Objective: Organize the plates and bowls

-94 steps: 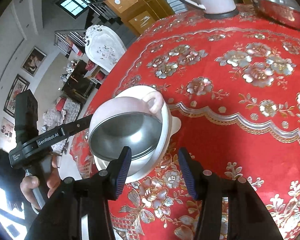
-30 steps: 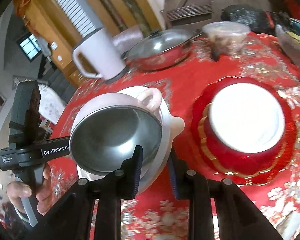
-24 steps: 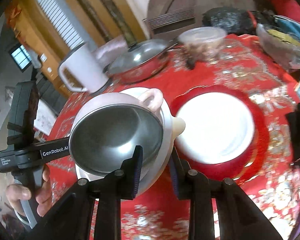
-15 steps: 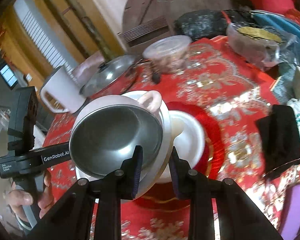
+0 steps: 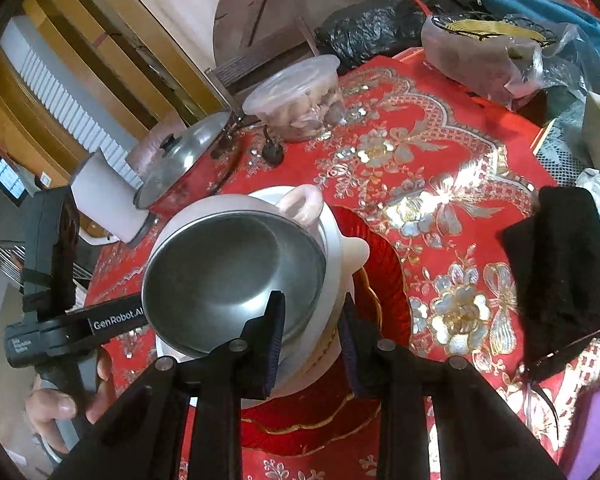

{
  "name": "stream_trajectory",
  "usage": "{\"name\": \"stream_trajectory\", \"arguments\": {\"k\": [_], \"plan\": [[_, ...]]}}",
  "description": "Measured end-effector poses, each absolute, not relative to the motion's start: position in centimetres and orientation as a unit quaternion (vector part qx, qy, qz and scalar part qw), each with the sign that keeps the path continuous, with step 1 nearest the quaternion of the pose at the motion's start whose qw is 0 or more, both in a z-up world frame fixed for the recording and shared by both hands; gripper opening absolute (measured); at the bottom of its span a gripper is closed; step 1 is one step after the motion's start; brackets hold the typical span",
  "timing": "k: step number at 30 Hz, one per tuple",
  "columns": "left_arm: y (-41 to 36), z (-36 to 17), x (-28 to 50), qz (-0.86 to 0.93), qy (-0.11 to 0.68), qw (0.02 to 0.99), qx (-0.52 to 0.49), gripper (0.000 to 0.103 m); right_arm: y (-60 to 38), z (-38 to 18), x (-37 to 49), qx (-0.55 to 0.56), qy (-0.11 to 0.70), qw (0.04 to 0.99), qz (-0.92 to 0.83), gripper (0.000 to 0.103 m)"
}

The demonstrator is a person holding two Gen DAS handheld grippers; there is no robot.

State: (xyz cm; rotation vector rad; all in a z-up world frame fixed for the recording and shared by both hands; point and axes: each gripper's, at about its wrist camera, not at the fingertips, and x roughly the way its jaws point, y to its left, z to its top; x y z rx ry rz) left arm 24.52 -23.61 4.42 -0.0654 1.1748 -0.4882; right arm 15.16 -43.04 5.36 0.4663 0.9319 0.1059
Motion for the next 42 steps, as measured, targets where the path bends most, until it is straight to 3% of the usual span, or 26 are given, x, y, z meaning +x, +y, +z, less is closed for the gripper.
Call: {"name": "stream_trajectory", "arguments": {"k": [4, 13, 15, 17, 22, 33, 42], "plan": [[-23.5, 4.6, 24.4, -0.226, 0.540, 0.810, -0.029, 0.012, -42.9, 5.2, 15.2, 0.235, 0.451, 0.859, 0.059, 0.039], [-22.0, 6.6, 23.0, -0.207, 0.491, 0.846, -0.022, 0.019, -42.6, 6.1, 13.8, 0.243, 0.444, 0.861, 0.056, 0.043], [-21.5, 6.9, 22.6, -0.208, 0.488, 0.847, -0.026, 0.047, -42.6, 6.4, 13.3, 0.244, 0.441, 0.862, 0.057, 0.044], [-20.7, 7.2, 22.0, -0.205, 0.480, 0.853, -0.027, 0.063, -42.7, 6.7, 12.6, 0.244, 0.435, 0.865, 0.054, 0.045], [-18.6, 7.1, 21.4, -0.189, 0.476, 0.858, -0.029, 0.063, -43.4, 7.0, 11.2, 0.248, 0.429, 0.868, 0.042, 0.051], [-16.8, 6.0, 19.3, -0.171, 0.478, 0.861, -0.028, 0.063, -41.6, 7.9, 8.9, 0.215, 0.430, 0.876, 0.042, 0.051], [-18.1, 6.4, 14.8, -0.152, 0.435, 0.888, 0.006, 0.063, -37.1, 7.7, 7.0, 0.139, 0.424, 0.895, -0.008, 0.076]]}}
